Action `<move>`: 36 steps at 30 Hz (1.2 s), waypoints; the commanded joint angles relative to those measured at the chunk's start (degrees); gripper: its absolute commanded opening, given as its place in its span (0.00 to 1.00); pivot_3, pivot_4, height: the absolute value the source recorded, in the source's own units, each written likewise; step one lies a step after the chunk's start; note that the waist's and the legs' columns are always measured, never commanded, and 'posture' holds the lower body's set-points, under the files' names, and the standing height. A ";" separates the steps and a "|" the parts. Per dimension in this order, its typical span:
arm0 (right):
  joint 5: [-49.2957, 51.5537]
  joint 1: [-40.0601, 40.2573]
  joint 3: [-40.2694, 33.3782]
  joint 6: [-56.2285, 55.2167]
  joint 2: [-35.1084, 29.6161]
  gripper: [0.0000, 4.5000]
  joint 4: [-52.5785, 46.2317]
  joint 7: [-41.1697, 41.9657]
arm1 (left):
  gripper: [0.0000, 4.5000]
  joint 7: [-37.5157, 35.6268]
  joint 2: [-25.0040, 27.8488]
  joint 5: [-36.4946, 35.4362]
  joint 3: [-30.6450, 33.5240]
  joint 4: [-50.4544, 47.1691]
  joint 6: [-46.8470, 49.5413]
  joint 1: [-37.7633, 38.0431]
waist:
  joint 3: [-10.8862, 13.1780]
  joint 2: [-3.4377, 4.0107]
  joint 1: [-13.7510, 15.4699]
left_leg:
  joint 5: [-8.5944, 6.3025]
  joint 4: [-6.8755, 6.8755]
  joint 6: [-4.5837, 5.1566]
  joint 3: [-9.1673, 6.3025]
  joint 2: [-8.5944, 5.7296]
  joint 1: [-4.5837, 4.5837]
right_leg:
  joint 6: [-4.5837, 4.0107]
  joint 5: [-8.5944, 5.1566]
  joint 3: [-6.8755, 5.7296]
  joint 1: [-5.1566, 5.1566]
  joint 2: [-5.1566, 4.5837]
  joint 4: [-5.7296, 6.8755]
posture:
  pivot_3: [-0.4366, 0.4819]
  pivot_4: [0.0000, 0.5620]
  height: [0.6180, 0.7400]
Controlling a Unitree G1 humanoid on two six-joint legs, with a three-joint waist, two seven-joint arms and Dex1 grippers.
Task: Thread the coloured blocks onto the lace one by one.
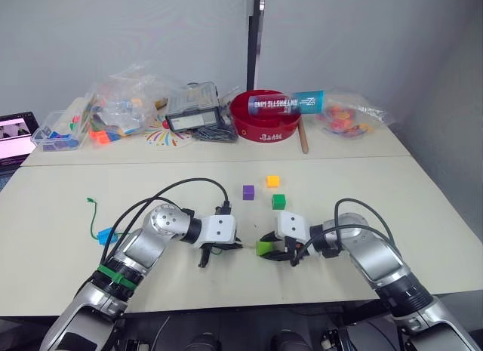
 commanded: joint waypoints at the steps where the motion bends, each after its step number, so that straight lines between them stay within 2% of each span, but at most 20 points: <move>1: 0.45 0.56 0.91 0.75 0.03 0.29 -2.33 -0.11 | 0.00 2.13 -1.45 2.89 -2.23 1.21 2.57 0.59 | 0.00 0.00 0.14 | 0.00 0.00 0.00 0.00 0.00 0.04 | 0.00 0.00 0.00 0.05 0.00 -0.01 | 0.48 0.27 1.00; 7: 0.24 -0.32 1.55 1.58 1.06 0.29 -2.42 -1.04 | 0.00 0.79 -2.70 3.33 -4.19 0.20 2.80 0.66 | 0.00 0.00 0.69 | -0.04 -0.07 0.06 -0.05 -0.01 0.62 | 0.03 -0.02 -0.06 0.72 -0.01 -0.20 | 0.48 0.27 1.00; 12: 0.19 -0.33 1.52 1.29 0.84 0.29 -2.22 -1.13 | 0.00 -0.18 -1.87 3.48 -4.09 1.03 2.88 -0.53 | 0.00 0.00 0.80 | -0.04 -0.07 0.07 -0.05 -0.02 0.63 | 0.04 -0.02 -0.05 0.72 -0.01 -0.21 | 0.48 0.27 1.00; 21: -0.27 -1.69 1.61 0.99 2.39 0.29 -0.52 -2.99 | 0.00 -5.26 -5.41 -0.06 -5.85 2.54 4.72 -1.61 | 0.00 0.00 0.84 | -0.05 -0.07 0.08 -0.05 -0.02 0.63 | 0.04 -0.02 -0.05 0.72 0.00 -0.21 | 0.48 0.27 1.00; 27: -0.45 -1.79 1.29 0.82 2.45 0.29 -0.04 -3.52 | 0.42 -6.98 -5.52 -2.08 -3.77 3.32 4.13 -2.32 | 0.00 0.00 0.78 | -0.08 -0.08 0.13 -0.06 -0.02 0.63 | 0.04 -0.02 -0.06 0.70 0.00 -0.22 | 0.48 0.27 1.00; 32: -0.35 -1.26 1.35 0.81 2.16 0.29 -0.36 -3.71 | 0.78 -7.77 -3.25 -3.39 -0.91 2.87 3.86 -2.30 | 0.01 0.00 0.28 | -0.15 -0.13 0.24 -0.06 0.00 0.61 | 0.03 -0.02 -0.05 0.64 0.03 -0.23 | 0.48 0.27 1.00; 36: -0.22 -0.79 1.40 0.89 1.92 0.29 -0.76 -3.70 | 0.79 -5.75 -2.83 -5.79 2.77 2.31 5.53 -2.73 | 0.02 -0.01 -0.09 | -0.15 -0.17 0.25 -0.07 0.00 0.57 | 0.03 -0.02 -0.05 0.60 0.02 -0.28 | 0.48 0.27 1.00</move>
